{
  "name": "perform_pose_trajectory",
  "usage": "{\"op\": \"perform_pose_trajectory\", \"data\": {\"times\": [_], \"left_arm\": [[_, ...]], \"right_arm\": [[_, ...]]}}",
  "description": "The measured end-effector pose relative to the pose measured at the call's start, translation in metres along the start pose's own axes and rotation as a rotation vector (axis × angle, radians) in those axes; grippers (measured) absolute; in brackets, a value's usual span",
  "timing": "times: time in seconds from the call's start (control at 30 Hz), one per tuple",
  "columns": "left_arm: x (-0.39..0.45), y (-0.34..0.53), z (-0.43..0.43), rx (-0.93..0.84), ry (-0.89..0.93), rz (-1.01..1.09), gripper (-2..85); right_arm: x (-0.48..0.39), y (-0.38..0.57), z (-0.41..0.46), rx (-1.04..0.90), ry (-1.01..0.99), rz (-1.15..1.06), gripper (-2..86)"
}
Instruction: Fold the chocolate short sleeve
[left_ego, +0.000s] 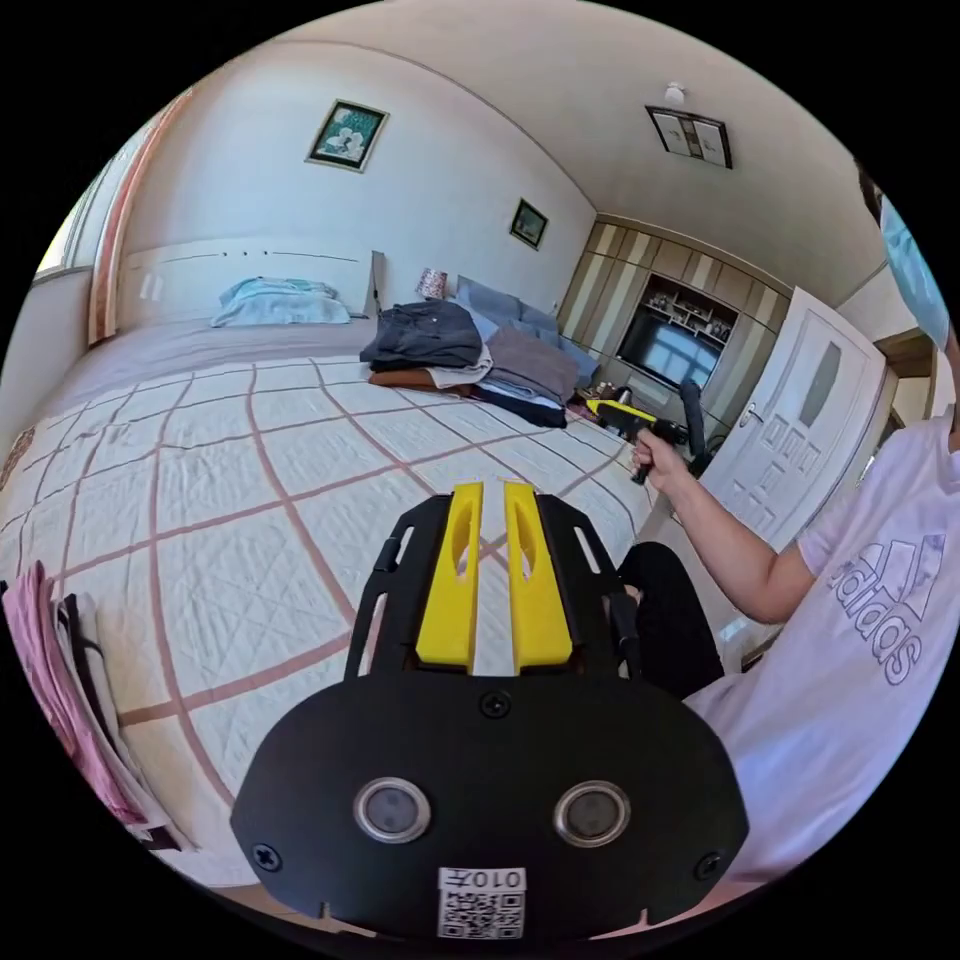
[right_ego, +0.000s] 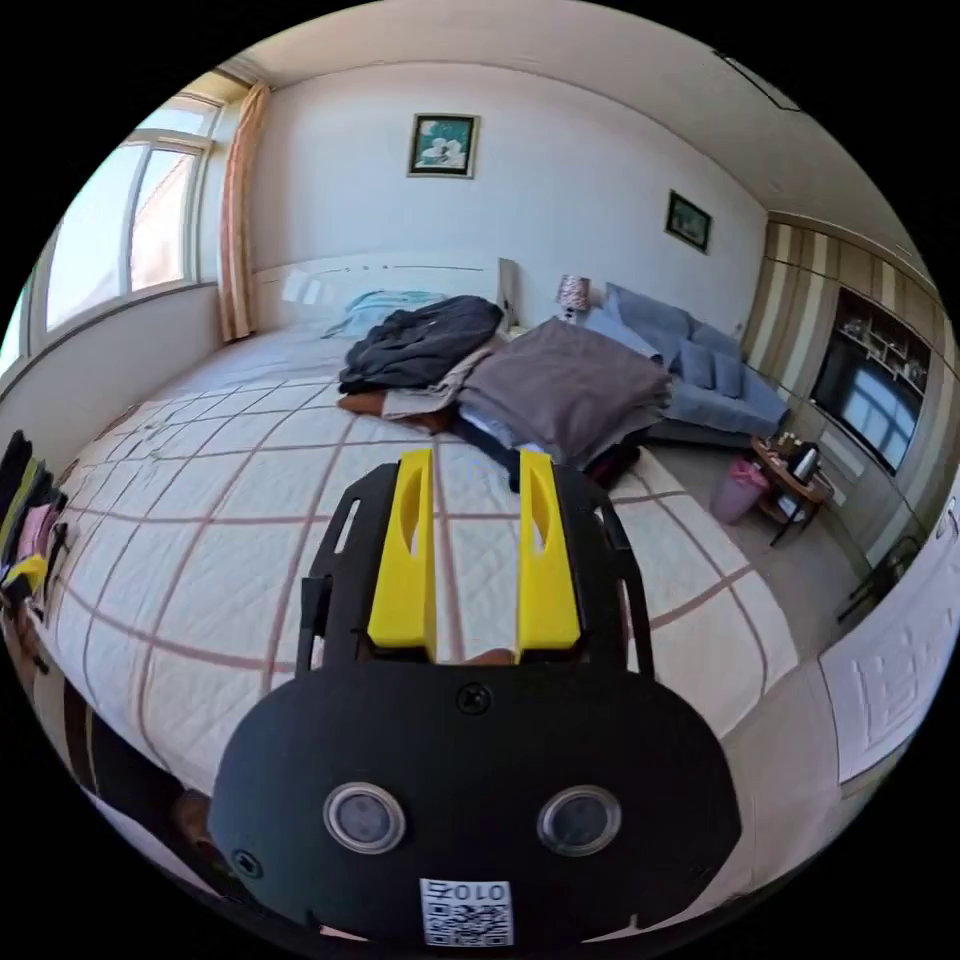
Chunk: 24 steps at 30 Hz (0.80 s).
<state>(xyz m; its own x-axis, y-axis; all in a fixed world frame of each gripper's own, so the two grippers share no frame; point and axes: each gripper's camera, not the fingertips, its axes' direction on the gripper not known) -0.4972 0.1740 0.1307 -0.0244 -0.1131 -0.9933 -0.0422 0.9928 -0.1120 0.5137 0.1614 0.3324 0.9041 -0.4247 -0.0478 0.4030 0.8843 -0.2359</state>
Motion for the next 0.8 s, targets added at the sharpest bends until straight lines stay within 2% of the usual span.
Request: {"op": "perform_pose_trajectory", "data": {"times": [0.13,0.3,0.47,0.63,0.8], "left_arm": [[0.002,0.009,0.006,-0.014,0.0,-0.031,3.5],[-0.009,0.023,-0.006,-0.025,-0.048,-0.086,3.3],[-0.024,0.035,-0.02,0.018,-0.044,-0.135,2.7],[-0.039,0.051,-0.011,0.061,0.046,-0.162,2.5],[-0.036,0.061,-0.014,0.109,0.071,-0.15,3.1]], "right_arm": [[0.054,-0.048,0.082,-0.115,-0.003,0.117,13.8],[0.064,-0.066,0.145,-0.256,-0.028,0.201,11.3],[0.058,-0.082,0.097,-0.201,0.024,0.187,4.9],[0.052,-0.132,0.064,-0.219,0.008,0.049,4.4],[0.036,-0.201,-0.028,-0.08,-0.026,-0.033,4.4]]}}
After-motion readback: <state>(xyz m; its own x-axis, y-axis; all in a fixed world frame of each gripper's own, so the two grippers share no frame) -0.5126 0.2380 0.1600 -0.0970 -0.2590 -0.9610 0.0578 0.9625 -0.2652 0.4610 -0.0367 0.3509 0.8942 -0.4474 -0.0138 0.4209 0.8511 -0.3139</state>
